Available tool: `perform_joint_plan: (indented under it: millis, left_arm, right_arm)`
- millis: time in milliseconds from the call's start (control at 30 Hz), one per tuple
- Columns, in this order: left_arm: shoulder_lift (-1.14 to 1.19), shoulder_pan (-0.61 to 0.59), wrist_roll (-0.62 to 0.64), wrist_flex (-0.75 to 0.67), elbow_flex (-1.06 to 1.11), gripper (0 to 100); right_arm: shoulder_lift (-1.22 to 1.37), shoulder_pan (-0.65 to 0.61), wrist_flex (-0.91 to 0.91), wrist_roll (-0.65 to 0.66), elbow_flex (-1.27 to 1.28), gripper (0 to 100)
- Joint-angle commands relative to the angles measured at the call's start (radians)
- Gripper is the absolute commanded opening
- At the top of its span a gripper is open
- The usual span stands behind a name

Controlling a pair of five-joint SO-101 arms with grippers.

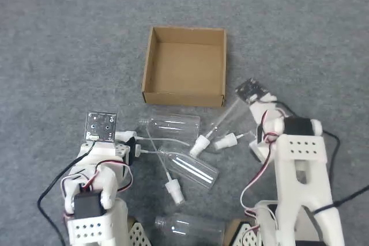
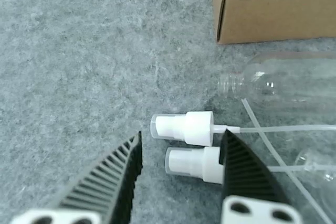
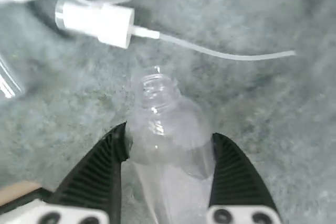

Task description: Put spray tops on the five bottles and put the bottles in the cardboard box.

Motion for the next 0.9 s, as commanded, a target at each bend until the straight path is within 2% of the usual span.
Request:
perform_joint_plan:
  millis: [0, 200, 433, 633, 867]
  left_arm:
    - [-0.018, -0.008, 0.002, -0.048, -0.005, 23]
    - [-0.018, -0.008, 0.003, -0.049, -0.005, 23]
    - [-0.018, -0.008, 0.003, -0.051, -0.005, 23]
    - [-0.018, -0.008, 0.006, -0.051, -0.005, 23]
    - [-0.018, -0.008, 0.009, -0.051, -0.007, 23]
  right_arm:
    - [-0.039, 0.007, 0.113, -0.078, -0.189, 5.9]
    - [-0.039, 0.001, 0.156, -0.190, -0.275, 5.9]
    - [-0.039, -0.145, 0.157, -0.206, -0.276, 5.9]
    - [-0.039, -0.259, 0.160, -0.382, -0.365, 5.9]
    - [-0.090, -0.282, 0.157, -0.413, -0.388, 5.8]
